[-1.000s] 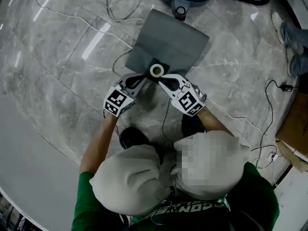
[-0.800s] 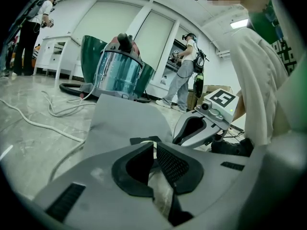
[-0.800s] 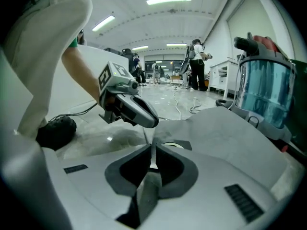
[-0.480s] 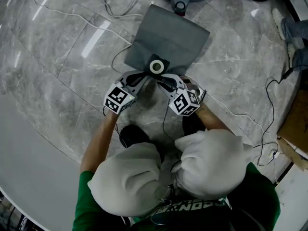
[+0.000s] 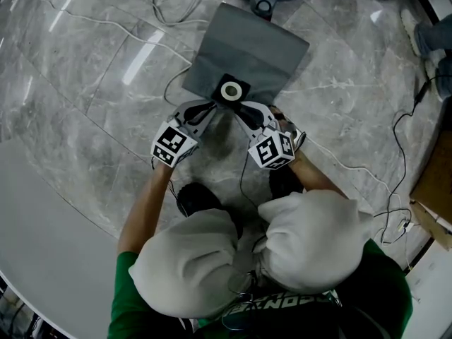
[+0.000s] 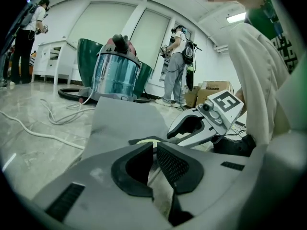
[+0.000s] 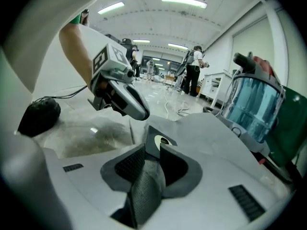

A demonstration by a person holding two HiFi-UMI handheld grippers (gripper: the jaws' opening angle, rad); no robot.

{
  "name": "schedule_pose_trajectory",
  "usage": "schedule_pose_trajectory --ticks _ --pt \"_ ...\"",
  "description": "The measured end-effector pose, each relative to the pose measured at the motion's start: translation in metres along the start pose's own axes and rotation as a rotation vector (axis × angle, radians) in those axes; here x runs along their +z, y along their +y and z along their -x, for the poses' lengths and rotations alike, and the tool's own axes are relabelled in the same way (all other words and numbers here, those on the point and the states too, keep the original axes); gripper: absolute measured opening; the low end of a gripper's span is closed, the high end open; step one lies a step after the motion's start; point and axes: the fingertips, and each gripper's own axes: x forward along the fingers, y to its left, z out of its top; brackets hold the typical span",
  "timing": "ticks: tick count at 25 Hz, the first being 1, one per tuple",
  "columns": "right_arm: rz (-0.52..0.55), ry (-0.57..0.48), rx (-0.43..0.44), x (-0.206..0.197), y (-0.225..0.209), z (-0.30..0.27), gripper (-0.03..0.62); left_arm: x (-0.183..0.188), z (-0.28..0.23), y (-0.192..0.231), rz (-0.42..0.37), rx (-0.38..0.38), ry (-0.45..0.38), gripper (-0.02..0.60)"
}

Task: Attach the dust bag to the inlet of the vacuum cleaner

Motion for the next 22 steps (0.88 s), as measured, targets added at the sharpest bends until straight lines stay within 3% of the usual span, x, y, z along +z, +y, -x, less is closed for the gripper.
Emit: schedule_pose_trajectory --ticks 6,12,17,22 --pt "-0.074 -0.055 -0.084 0.016 -0.043 0.012 0.097 0.026 -0.013 0.008 -0.064 -0.004 -0.005 0.006" --pt "-0.078 -0.050 -0.117 0.019 -0.074 0.004 0.070 0.039 -0.032 0.022 -0.122 -0.013 0.041 0.006" --pt "-0.096 -0.002 -0.116 0.011 -0.090 -0.008 0.039 0.050 -0.038 0.027 -0.140 -0.008 0.041 0.006" --pt "-0.115 -0.037 -0.064 0.015 -0.098 -0.008 0.015 0.069 -0.030 0.032 -0.162 0.015 0.008 0.006"
